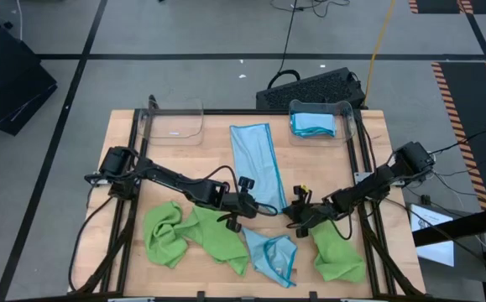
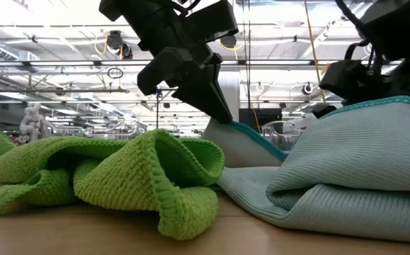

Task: Fold microfiber towels
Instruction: Fold the top blue microfiber cloth

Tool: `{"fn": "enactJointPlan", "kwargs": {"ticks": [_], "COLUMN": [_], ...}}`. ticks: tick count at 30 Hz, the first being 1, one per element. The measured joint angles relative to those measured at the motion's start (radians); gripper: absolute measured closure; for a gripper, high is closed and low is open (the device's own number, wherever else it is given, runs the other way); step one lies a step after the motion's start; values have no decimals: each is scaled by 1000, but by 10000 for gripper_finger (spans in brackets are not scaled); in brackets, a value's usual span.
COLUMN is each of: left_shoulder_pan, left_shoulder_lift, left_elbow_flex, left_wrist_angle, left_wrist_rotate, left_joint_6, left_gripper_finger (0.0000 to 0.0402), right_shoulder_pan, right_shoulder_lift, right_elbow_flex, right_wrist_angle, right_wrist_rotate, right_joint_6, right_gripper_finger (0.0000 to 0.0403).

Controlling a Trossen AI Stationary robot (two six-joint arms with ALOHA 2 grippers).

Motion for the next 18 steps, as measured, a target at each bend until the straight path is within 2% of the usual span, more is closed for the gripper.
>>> {"fn": "enactJointPlan", "kwargs": {"ticks": [5, 9, 14, 18], "left_shoulder_pan": [-9, -29, -58, -92], "left_shoulder_lift": [0, 0, -2, -2], "left_elbow_flex": [0, 1, 1, 1], "left_wrist_angle": [2, -2, -21, -11], "left_wrist_rotate": [6, 6, -2, -2], "left_joint_6": [-5, -8, -32, -36], "left_gripper_finger": [396, 397, 394, 397], "right_shoulder_pan": [-1, -2, 2, 28], "right_shoulder_lift": [-46, -144, -256, -287], "right_elbow_flex": [0, -5, -4, 17], "right_wrist_angle": [-7, -34, -47, -42], "right_wrist_rotate": [-17, -99, -201, -228], "right_joint_6": [32, 55, 208, 308], "right_gripper_finger": [395, 399, 399, 399]}}
